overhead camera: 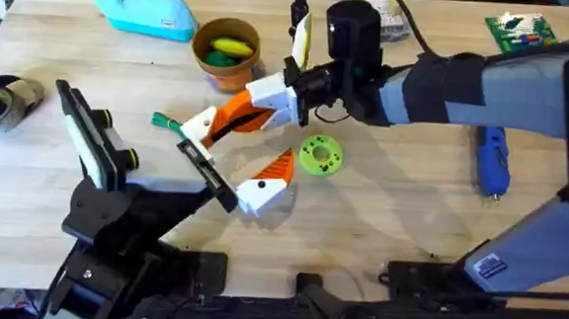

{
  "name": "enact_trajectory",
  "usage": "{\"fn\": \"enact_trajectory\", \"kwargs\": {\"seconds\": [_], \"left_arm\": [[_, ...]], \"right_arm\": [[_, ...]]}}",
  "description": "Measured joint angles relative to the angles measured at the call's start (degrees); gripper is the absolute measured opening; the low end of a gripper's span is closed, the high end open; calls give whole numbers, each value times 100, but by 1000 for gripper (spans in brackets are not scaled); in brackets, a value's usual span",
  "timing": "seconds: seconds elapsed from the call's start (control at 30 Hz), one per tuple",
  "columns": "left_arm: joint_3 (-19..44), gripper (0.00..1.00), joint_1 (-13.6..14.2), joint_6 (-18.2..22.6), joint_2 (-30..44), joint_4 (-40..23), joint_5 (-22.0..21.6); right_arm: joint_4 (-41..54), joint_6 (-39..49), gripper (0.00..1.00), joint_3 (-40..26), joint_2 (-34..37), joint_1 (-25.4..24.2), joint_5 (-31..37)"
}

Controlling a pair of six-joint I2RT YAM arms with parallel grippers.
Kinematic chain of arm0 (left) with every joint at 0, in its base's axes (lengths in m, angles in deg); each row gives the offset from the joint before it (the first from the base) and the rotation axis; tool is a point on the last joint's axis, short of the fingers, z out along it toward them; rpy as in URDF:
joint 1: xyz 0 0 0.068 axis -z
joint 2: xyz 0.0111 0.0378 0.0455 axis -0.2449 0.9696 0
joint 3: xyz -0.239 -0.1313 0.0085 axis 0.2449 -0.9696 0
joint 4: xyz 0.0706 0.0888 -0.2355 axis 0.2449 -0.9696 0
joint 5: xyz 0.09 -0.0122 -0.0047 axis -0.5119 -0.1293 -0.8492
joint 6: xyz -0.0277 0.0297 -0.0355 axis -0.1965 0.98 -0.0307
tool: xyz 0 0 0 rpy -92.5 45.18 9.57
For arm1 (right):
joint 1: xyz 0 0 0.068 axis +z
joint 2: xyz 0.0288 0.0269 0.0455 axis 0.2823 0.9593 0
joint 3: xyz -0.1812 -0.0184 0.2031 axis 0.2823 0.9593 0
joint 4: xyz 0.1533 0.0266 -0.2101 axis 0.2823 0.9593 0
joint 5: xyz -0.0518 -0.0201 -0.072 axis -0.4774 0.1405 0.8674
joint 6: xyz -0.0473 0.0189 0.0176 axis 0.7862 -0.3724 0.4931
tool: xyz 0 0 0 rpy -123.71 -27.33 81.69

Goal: Pick up the gripper from the table and insert it into the empty holder that is missing its gripper. Then pick up a screw, insert it into the mounting hole, and use the screwdriver to tighten it. Finally, clean up the table by picking up the vegetable and placing it into the bucket.

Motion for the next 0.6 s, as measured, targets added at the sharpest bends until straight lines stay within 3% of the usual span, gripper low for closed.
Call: {"fn": "enact_trajectory", "kwargs": {"seconds": [0.6], "left_arm": [[1,990,0,1,0,0,-34]], "right_arm": [[-2,0,10,-7,0,27,10]]}}
